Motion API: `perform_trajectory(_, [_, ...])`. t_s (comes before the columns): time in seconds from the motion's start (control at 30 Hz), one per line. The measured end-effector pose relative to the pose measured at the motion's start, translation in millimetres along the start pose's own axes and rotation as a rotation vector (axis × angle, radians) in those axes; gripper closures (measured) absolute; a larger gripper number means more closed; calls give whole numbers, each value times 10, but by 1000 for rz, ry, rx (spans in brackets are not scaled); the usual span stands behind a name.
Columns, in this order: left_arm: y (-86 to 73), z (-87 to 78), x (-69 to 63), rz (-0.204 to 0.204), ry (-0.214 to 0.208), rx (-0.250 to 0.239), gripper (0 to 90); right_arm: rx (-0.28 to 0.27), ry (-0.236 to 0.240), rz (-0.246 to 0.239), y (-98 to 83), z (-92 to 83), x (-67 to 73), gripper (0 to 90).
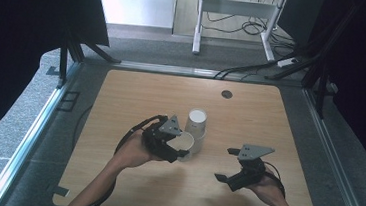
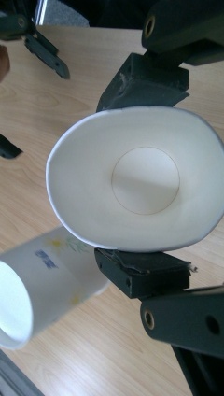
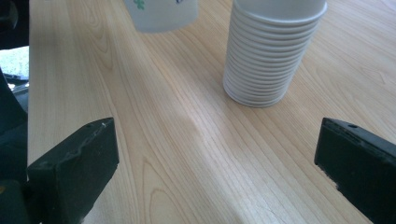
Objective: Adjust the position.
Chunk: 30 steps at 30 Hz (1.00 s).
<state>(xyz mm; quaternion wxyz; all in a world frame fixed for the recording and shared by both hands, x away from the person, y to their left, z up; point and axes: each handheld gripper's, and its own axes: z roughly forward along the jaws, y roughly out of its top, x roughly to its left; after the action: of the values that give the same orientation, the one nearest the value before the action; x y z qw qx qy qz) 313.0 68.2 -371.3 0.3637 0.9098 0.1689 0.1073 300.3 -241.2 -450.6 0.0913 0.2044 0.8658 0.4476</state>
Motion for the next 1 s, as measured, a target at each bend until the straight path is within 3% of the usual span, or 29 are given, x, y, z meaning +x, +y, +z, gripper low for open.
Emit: perform_trajectory(1.0, [-290, -125, 295, -118, 148, 117, 302, 59, -74, 24, -175, -3, -105, 51])
